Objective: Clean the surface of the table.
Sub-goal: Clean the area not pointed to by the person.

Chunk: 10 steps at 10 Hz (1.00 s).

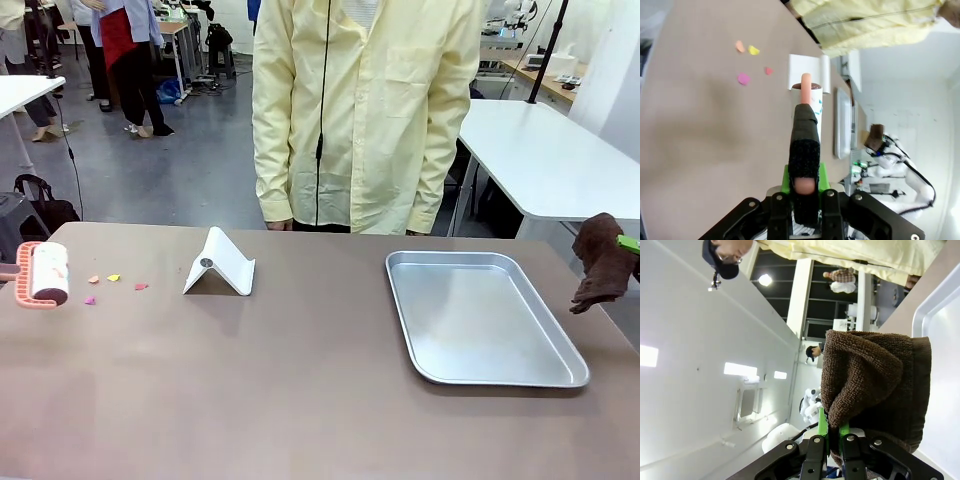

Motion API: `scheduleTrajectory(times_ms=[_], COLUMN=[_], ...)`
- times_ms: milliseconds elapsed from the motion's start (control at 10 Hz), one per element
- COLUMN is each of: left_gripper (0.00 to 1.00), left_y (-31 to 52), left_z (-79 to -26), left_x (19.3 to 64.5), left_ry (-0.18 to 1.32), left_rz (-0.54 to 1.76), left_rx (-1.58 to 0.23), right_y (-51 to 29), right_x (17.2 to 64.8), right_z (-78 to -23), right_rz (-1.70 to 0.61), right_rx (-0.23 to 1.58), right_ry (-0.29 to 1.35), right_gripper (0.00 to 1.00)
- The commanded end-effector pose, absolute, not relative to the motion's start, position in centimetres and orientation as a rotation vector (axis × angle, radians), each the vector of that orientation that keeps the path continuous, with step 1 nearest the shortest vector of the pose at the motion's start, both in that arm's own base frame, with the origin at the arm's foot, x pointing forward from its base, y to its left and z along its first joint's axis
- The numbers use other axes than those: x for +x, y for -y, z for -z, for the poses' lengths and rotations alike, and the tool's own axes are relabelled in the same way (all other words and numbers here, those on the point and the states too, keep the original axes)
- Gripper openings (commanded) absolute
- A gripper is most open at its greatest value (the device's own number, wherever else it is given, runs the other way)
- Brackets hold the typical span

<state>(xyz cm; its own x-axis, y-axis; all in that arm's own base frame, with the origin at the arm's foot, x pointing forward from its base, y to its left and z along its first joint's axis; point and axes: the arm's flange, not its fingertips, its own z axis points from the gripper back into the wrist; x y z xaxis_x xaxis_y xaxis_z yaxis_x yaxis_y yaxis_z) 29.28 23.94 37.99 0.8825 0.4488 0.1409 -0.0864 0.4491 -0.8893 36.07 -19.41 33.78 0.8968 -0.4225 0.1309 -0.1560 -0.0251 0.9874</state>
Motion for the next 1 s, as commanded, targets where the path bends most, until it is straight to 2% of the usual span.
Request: scheduleTrajectory(times_ms=[0,400,900], left_gripper=[0.22,0.22,0.22], left_y=[-22.3,-24.3,-24.8], left_z=[-37.0,-35.6,-32.4], left_x=[31.8,34.9,36.8], left_ry=[0.316,0.384,0.434], left_rz=[-0.424,-0.620,-0.672], left_rx=[-1.033,-1.009,-0.900], right_y=[19.5,19.5,19.5], right_x=[35.9,35.9,35.9], right_z=[-34.1,-34.1,-34.1], right_rz=[0.217,0.217,0.217], right_rx=[1.605,1.605,1.605], right_ry=[0.463,0.463,0.463], right_gripper=[0.09,0.09,0.09])
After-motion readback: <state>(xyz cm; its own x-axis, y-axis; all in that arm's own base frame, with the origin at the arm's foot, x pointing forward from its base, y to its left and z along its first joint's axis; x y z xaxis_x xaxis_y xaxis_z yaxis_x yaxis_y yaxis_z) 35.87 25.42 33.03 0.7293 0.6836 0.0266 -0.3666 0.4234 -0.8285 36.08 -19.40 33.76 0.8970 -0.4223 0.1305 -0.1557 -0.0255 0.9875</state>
